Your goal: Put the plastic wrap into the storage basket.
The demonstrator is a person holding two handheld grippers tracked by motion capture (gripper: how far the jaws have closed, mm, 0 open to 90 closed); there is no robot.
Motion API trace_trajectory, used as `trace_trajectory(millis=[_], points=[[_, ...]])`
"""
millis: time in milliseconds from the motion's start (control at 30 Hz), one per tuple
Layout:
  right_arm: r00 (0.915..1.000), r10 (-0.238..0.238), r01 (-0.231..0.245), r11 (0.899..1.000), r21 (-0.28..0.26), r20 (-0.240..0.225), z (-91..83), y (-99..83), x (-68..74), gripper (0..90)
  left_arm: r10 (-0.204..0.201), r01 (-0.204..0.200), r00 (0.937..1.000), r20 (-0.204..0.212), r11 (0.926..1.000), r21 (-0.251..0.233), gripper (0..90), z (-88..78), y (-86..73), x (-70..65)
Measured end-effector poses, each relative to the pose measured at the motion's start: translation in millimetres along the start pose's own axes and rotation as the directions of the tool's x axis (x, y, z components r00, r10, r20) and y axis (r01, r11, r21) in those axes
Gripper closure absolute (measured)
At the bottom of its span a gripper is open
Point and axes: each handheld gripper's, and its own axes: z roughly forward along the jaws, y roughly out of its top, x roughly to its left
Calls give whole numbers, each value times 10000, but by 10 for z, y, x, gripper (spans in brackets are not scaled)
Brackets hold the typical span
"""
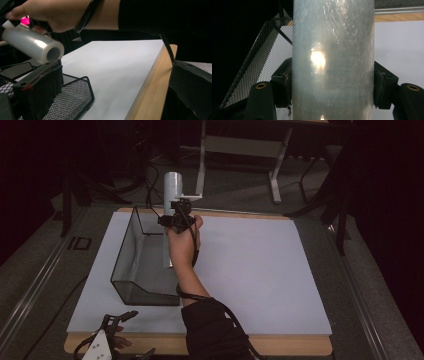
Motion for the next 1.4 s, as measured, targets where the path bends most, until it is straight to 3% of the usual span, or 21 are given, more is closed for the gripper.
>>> trace_trajectory(millis=[133,167,233,733,867,1033,1200,1400], points=[[9999,122,-122,9999,-66,-41,131,-117,42,326,23,-23,10000,86,10000,-31,0,-2,4,-6],[9985,465,-464,9989,61,-278,186,-184,28,326,15,-15,9999,108,10000,-37,0,0,3,-8],[9968,685,-680,9976,137,-413,235,-251,14,326,5,-4,9999,135,10000,-15,0,8,1,-10],[9983,575,-578,9953,775,62,462,-576,-39,326,91,-89,9997,217,9999,-60,0,12,8,-26],[9971,633,-675,9917,1094,412,514,-628,-77,326,68,-67,9997,233,10000,-45,0,14,3,-17],[9966,365,-467,9891,1400,744,559,-703,-57,324,77,-76,9996,262,10000,-43,0,18,3,-18],[9960,331,-459,9865,1571,831,550,-728,-64,323,85,-85,9996,268,10000,-2,0,20,0,-19],[9974,395,-486,9860,1593,597,522,-753,-115,320,81,-81,9996,269,10000,0,0,26,0,-23]])
